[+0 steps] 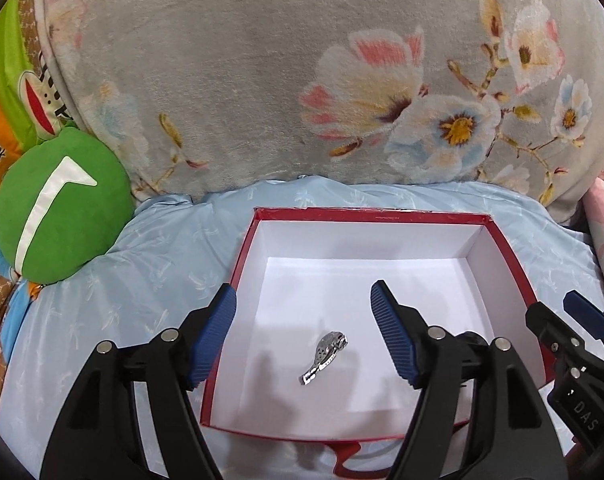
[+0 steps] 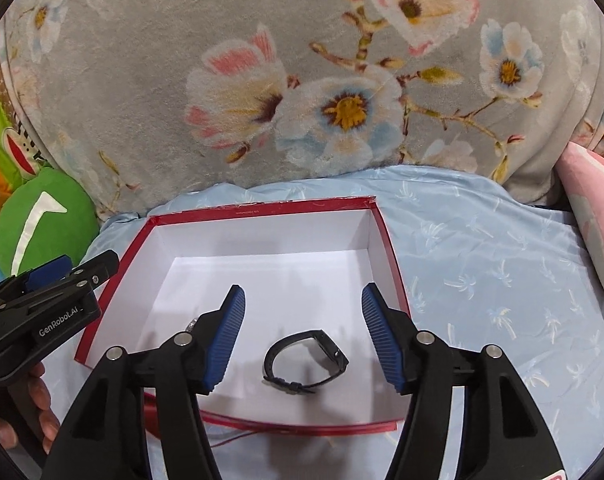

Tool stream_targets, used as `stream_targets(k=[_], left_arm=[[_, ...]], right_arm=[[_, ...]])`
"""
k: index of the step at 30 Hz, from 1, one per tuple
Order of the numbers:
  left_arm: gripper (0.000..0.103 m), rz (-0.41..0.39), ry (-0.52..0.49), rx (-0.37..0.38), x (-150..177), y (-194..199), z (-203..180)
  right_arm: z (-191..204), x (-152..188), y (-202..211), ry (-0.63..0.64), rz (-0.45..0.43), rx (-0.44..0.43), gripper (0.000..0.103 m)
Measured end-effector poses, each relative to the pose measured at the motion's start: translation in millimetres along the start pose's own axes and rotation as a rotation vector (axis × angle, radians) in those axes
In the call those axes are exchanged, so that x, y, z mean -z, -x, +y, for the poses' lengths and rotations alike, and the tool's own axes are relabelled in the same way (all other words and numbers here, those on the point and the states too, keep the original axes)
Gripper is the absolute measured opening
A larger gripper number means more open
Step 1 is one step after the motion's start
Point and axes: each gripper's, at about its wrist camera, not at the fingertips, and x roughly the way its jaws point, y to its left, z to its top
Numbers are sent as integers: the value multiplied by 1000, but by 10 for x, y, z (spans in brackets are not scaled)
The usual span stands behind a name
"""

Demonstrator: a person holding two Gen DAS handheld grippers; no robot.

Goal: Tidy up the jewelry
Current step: 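Grasp the bead bracelet with the right tool while the left tool grasps the pearl necklace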

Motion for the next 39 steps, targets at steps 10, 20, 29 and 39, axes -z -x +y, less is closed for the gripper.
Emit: stream_targets(k=[10, 20, 29, 39], left_arm=[[71, 31, 29, -15, 138, 183, 144], [71, 64, 25, -10, 459, 502, 148], [72, 111, 36, -7, 877, 782, 271], [72, 224, 125, -5, 1584, 868, 579]], right_arm=[[-83, 177, 150, -25, 21, 6, 61], [-48, 565, 506, -7, 47, -3, 61], [-248, 1064, 797, -24, 107, 8, 61], [-631, 1845, 834, -69, 254, 58, 61]])
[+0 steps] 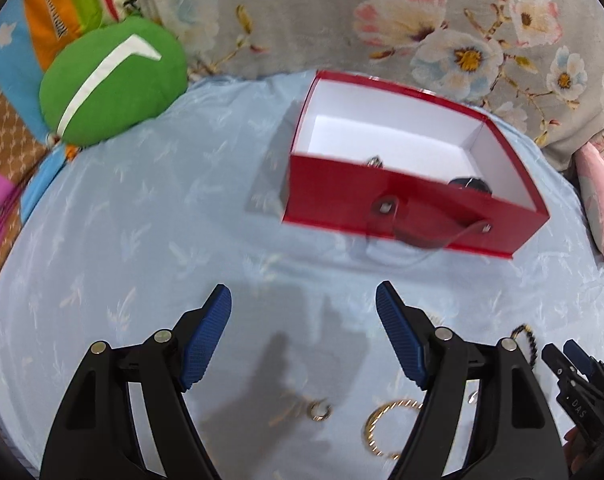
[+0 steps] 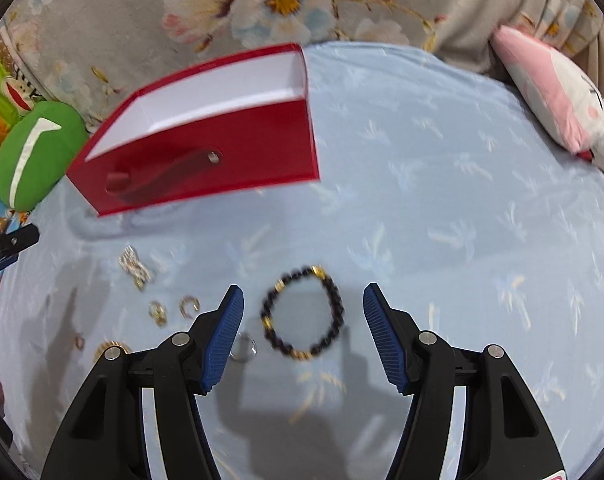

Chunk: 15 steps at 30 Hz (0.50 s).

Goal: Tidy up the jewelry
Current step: 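Grasp the bead bracelet with the right tool while the left tool grasps the pearl necklace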

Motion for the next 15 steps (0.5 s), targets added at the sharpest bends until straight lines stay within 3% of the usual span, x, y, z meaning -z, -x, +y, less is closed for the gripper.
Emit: stream_targets(k=[6, 15], left_arm=[[72, 76, 54, -27, 306, -97, 256], [72, 117, 81, -49, 560, -99, 459]], right_arm=[[-22, 162, -129, -4, 26, 5, 61], [-85, 158, -251, -43, 34, 0, 60]])
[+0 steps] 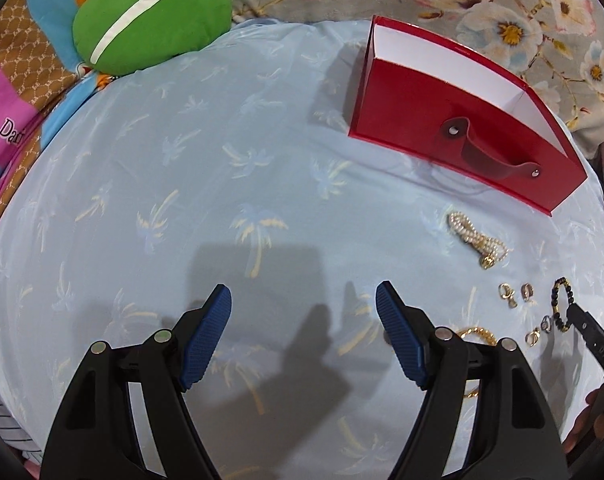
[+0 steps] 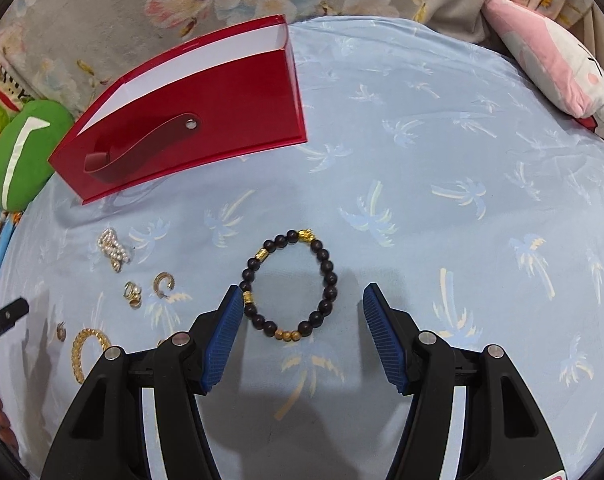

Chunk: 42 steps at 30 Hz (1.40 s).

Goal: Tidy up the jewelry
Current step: 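Grasp the bead bracelet with the right tool while the left tool grasps the pearl necklace, then lower bracelet and necklace into the red box and open both tools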

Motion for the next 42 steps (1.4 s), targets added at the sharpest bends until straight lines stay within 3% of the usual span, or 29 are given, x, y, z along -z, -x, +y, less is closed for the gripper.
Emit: stream_targets(k=[2, 4, 8, 11, 12, 15, 27, 34, 36, 38, 39, 42], left_arm=[[72, 7, 1, 4, 26, -5, 3], [72, 10, -6, 12, 35, -10, -24], [72, 6, -41, 40, 16, 0, -166], [72, 13, -69, 69, -15, -11, -313], [72, 15, -77, 82, -35, -20, -371], [72, 19, -97, 111, -95, -57, -526], [73, 55, -148, 202, -371, -311, -1222], [71, 116, -138, 173, -452, -607, -1527], [59, 142, -135, 178, -430, -657, -1557], [55, 155, -137, 176, -404, -677, -1577], [46, 150, -144, 170, -395, -667, -1581], [39, 154, -140, 190, -391, -652, -1553]], right_arm=[[-8, -14, -44, -1, 5, 12, 58], [-5, -18, -100, 2, 20, 14, 47], [50, -7, -140, 43, 14, 46, 42], [74, -7, -147, 75, 5, 73, 28], [68, -7, -145, 81, 2, 74, 19], [71, -5, -146, 93, -1, 61, 8], [2, -34, 106, 71, -31, 30, 7], [-38, -66, 182, 62, -33, 14, 7], [-49, -62, 183, 58, -30, 8, 7], [-49, -58, 182, 57, -28, 3, 7], [-47, -55, 180, 58, -27, 2, 7], [-31, -64, 178, 58, -26, -6, 7]])
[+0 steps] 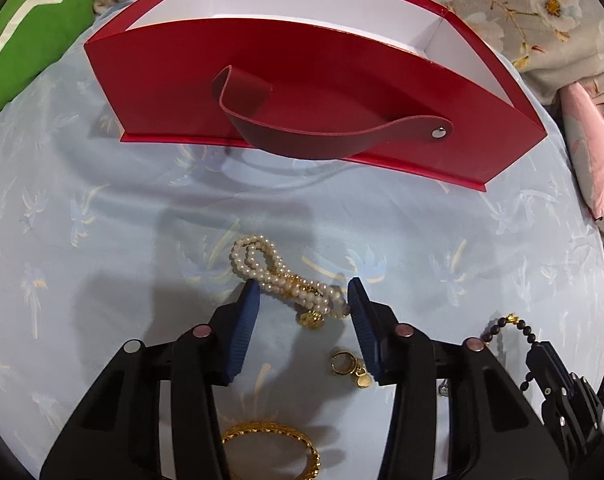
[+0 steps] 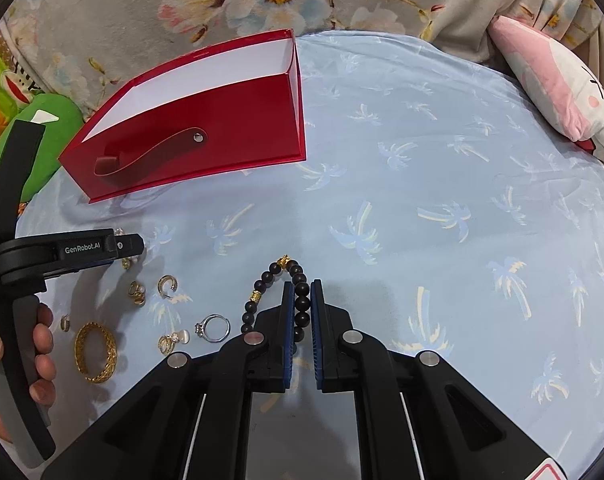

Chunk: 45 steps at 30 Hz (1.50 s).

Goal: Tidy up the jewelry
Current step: 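Lower bracelet and necklace into the red box and open both tools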

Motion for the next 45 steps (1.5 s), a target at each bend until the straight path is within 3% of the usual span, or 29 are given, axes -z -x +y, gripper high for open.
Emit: stream_targets(k=[2, 9, 23, 38, 45], left_arm=[[10, 5, 6, 32, 2, 32, 39], [9, -82, 4, 87, 30, 428, 202], [9, -320, 6, 65, -111, 1456, 499], [10, -469, -55, 47, -567, 1953, 432], [10, -504, -89, 31, -841, 1963, 309]], right_arm=[[17, -14, 6, 1, -3, -6, 7], [90, -97, 158, 7, -44, -29, 7], [424, -596, 808, 55, -230, -126, 7], [746, -1279, 1128, 116, -399, -160, 7], [805, -1622, 1088, 115, -423, -179, 7]])
